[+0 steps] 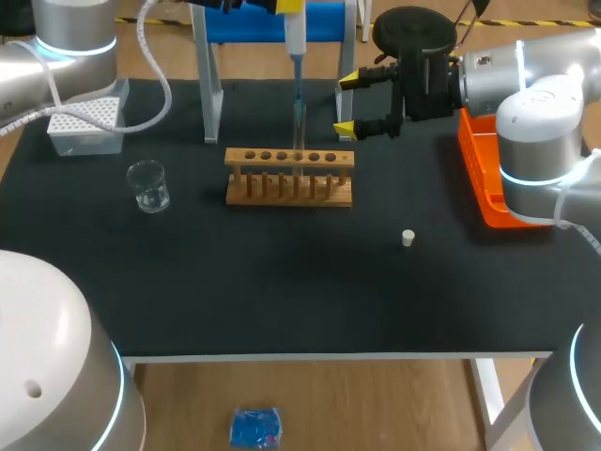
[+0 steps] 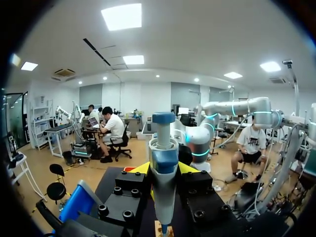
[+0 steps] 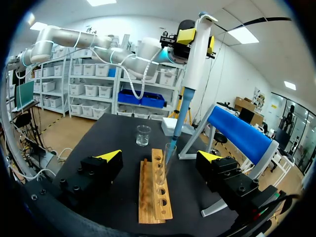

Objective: Invert the test tube, pick up the pipette, mount the tip to pipette, aspirate from beaker and dispense into the tube, eject the tip, return the pipette, and cap with the stopper.

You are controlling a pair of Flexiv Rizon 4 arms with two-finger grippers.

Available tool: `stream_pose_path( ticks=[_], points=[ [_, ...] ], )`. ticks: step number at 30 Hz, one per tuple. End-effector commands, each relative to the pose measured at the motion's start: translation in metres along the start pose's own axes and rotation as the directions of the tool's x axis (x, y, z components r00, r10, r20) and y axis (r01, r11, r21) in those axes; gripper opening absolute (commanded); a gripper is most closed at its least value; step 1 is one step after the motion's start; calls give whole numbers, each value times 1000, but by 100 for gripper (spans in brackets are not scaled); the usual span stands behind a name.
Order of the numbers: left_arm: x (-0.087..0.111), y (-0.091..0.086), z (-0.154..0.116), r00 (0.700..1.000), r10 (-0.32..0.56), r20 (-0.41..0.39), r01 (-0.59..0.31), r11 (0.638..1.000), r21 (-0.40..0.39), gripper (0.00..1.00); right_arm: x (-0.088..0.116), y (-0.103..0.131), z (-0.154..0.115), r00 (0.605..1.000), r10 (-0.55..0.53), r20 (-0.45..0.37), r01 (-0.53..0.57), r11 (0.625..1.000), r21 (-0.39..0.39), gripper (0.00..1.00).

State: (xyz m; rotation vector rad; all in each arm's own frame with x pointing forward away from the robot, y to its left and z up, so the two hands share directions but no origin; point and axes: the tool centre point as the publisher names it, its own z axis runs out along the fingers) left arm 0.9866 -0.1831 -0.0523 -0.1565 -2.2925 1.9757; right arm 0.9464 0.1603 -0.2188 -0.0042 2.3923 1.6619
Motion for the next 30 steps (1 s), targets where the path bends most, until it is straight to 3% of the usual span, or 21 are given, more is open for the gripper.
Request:
stream_pose_path(
  ticks=[1,30],
  points=[
    [-1,3,-1,1000,0,-4,0,1000,2,0,0,0,0,1000,-1,1,1,1000,1,100],
    [-7,13,1,1000,-8,-5,8,1000,5,0,0,0,0,1000,-1,1,1,1000,1,100]
  ],
)
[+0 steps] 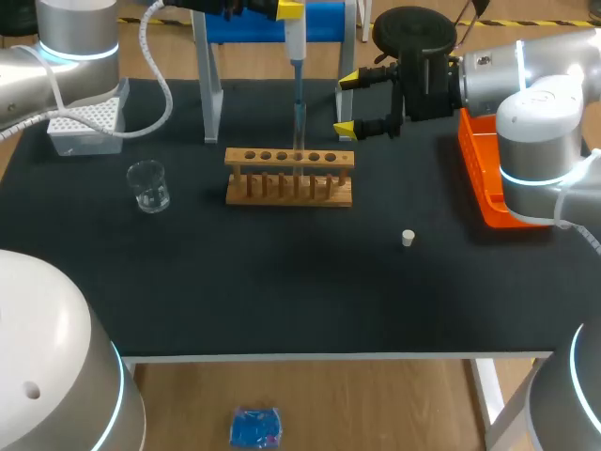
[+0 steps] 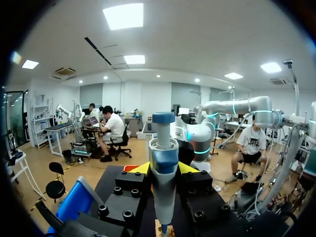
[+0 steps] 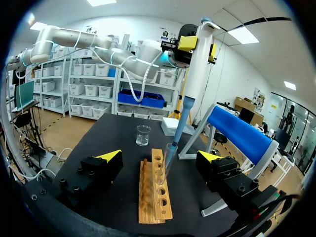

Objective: Invert the test tube, pick up the pipette, mount the tip to pipette, aspirate from beaker and dispense into the tube, eject the tip, return the pipette, and cap with the stopper.

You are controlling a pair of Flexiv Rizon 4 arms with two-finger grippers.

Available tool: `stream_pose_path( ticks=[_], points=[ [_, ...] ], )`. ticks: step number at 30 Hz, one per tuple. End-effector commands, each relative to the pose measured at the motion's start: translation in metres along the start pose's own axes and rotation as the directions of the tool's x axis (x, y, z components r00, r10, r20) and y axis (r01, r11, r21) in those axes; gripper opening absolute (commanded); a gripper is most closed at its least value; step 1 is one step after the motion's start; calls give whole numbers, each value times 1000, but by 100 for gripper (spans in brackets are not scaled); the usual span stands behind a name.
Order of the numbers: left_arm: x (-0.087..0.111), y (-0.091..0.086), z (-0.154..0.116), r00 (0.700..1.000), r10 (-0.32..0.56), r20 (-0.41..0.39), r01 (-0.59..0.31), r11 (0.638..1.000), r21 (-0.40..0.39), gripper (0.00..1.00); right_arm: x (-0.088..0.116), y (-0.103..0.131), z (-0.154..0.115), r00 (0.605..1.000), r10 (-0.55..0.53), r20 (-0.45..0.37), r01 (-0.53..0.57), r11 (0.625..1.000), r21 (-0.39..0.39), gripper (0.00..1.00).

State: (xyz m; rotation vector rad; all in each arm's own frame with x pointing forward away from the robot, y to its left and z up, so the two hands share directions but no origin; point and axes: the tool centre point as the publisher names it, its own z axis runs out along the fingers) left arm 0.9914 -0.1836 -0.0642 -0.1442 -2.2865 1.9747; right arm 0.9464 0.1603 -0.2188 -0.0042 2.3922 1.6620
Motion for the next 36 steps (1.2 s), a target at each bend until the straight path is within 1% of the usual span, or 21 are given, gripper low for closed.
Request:
stream_pose_path(
  ticks=[1,11,27,36],
  points=[
    [-2,1,-1,1000,1,-6,-1,1000,2,0,0,0,0,1000,-1,1,1,1000,1,100],
    [3,5,3,1000,4,-3,-4,1000,2,0,0,0,0,1000,-1,1,1,1000,1,100],
    [8,4,3,1000,9,6,-9,1000,-1,0,0,0,0,1000,-1,1,1,1000,1,100],
    [7,6,3,1000,6,3,-6,1000,-1,0,0,0,0,1000,-1,1,1,1000,1,100]
  ],
)
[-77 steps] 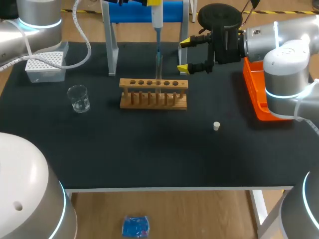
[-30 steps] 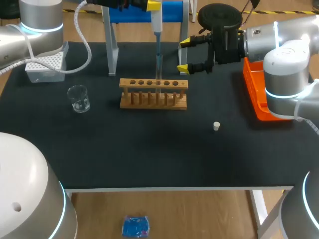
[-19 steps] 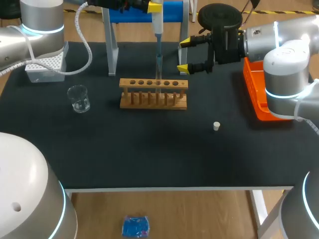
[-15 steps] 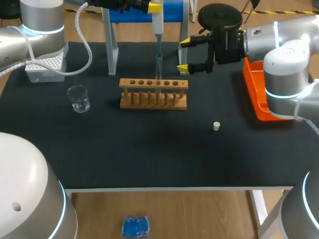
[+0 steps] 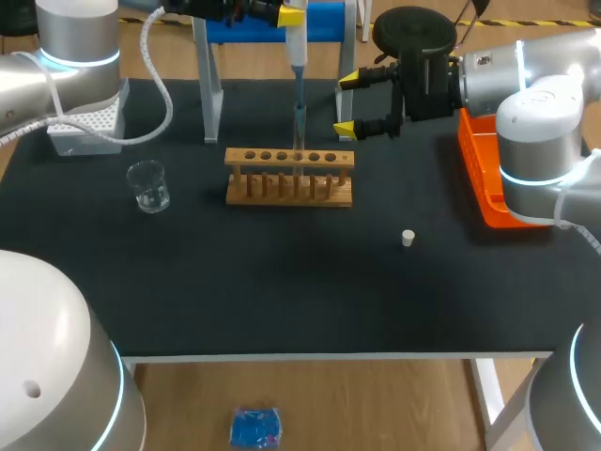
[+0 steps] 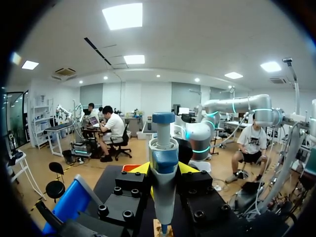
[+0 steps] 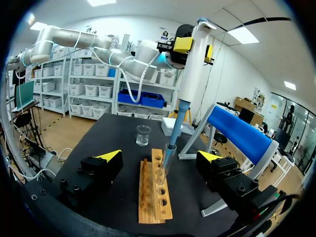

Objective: Invert the test tube, pick up the pipette, mount the tip to pipette, aspirate from beaker and dispense into the tube, eject the tip, return the pipette, and cap with the stopper.

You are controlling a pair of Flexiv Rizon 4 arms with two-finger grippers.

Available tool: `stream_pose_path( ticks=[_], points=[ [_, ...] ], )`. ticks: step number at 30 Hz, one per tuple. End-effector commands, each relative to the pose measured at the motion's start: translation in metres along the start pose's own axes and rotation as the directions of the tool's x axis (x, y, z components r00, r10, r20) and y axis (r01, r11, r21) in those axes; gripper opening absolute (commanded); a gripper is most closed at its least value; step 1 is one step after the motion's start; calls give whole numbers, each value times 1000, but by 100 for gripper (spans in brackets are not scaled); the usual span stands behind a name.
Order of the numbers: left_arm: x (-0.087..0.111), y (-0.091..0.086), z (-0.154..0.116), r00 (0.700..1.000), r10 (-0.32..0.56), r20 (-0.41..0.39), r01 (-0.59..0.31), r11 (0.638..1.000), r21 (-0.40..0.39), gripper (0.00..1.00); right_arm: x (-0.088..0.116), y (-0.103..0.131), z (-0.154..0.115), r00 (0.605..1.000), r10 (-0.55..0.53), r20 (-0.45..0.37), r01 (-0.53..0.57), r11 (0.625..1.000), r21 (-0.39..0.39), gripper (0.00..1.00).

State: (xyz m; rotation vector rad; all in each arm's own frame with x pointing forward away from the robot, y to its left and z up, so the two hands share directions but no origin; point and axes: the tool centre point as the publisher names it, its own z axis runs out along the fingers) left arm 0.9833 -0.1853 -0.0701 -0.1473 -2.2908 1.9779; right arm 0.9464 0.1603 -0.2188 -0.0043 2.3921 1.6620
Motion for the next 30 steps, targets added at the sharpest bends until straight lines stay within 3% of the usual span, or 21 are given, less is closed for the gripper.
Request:
stream_pose_path(
  ticks=[1,30],
  points=[
    [-1,0,0,1000,1,0,-1,1000,0,0,0,0,0,1000,0,1,0,1000,1,100],
    [-4,3,0,1000,-10,-2,10,1000,-2,0,0,0,0,1000,0,1,0,1000,1,100]
  ],
)
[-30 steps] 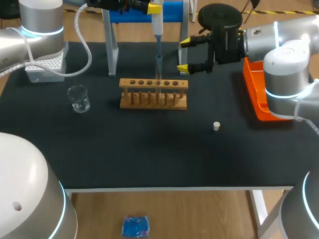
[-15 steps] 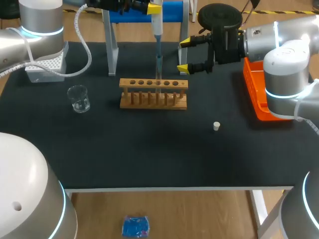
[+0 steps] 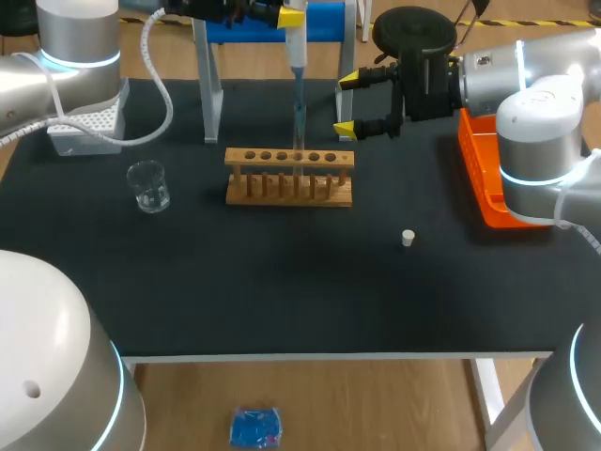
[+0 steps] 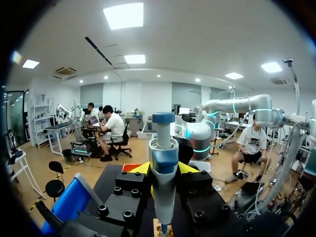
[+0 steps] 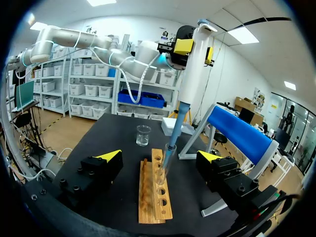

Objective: Invert the test tube, pick up the pipette, mount the tip to pipette, aspirate from beaker and dispense into the tube, eject the tip, return the pipette, and cap with the stopper.

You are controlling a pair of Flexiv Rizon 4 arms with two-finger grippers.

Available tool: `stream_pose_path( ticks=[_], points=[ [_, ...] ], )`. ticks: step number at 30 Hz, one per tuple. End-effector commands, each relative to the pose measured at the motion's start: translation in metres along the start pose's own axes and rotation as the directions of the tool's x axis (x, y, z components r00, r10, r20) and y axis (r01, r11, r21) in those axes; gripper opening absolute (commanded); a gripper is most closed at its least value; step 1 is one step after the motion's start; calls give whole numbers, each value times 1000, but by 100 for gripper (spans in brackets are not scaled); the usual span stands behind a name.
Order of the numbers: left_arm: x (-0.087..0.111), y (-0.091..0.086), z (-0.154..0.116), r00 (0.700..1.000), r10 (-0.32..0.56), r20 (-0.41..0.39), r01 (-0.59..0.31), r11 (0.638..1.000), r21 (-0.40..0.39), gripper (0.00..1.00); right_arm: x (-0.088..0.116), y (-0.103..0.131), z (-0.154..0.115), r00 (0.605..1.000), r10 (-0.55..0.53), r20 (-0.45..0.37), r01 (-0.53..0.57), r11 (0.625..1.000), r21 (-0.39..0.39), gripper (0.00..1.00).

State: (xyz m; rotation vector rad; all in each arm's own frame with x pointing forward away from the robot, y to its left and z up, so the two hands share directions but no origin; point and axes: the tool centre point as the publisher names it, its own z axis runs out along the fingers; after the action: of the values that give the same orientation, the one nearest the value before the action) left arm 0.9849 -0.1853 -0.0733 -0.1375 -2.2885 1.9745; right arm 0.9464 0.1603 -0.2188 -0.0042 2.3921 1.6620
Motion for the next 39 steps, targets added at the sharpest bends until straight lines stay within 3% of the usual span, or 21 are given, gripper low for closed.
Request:
stream_pose_path(
  ticks=[1,15,19,23,31,35,39],
  points=[
    [-2,0,-1,1000,-3,-1,3,1000,-2,0,0,0,0,1000,-1,1,1,1000,1,100],
    [-2,0,-1,1000,-3,-1,3,1000,-2,0,0,0,0,1000,-1,1,1,1000,1,100],
    [-2,0,-1,1000,-3,-1,3,1000,-2,0,-11,15,-22,998,-34,45,33,999,30,100],
    [-2,0,-1,1000,-3,-1,3,1000,-2,0,-27,40,-53,991,-97,91,86,989,117,100],
    [-2,0,-1,1000,-3,-1,3,1000,-2,0,-65,123,-115,954,-119,275,66,978,196,100],
    [-2,0,-1,1000,-3,-1,3,1000,-2,0,-77,158,-118,937,-106,334,44,981,188,100],
    [-2,0,-1,1000,-3,-1,3,1000,-2,0,-82,178,-102,934,-105,341,41,981,190,100]
  ],
)
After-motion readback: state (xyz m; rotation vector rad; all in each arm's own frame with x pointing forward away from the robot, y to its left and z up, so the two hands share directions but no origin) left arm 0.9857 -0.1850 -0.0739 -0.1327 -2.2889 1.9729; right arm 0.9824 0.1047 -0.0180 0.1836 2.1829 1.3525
